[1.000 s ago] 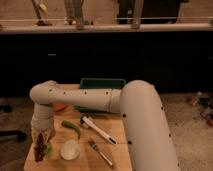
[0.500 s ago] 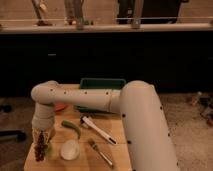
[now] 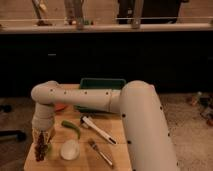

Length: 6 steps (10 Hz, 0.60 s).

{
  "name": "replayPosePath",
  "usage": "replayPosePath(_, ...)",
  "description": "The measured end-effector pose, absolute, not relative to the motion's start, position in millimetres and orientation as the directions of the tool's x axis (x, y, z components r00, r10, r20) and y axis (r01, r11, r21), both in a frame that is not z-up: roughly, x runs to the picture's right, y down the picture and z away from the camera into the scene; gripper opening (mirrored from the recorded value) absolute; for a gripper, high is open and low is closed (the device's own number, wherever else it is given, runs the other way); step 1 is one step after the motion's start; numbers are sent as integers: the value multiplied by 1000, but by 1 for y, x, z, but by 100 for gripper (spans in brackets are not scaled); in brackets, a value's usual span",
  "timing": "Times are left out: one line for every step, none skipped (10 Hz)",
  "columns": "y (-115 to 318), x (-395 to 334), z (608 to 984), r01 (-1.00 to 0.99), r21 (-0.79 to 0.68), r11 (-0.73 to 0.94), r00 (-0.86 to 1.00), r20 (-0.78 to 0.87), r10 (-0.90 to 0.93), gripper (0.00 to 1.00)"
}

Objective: Place grapes in plastic cup

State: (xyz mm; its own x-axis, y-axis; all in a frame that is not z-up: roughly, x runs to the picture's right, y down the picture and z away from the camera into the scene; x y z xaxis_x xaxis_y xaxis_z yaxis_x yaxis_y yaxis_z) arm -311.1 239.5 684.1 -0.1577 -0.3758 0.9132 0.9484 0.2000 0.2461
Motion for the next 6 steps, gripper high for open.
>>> replayPosePath(239, -311, 684, 948, 246, 200, -158, 913, -376, 75)
replayPosePath(239, -311, 684, 948, 246, 200, -158, 913, -376, 80)
replayPosePath(239, -311, 684, 948, 246, 200, -158, 913, -376, 80)
replayPosePath(239, -311, 684, 948, 246, 200, -158, 913, -376, 80)
replayPosePath(239, -311, 684, 948, 246, 200, -158, 913, -376, 80)
replayPosePath(240, -311, 684, 948, 246, 200, -158, 913, -375, 80)
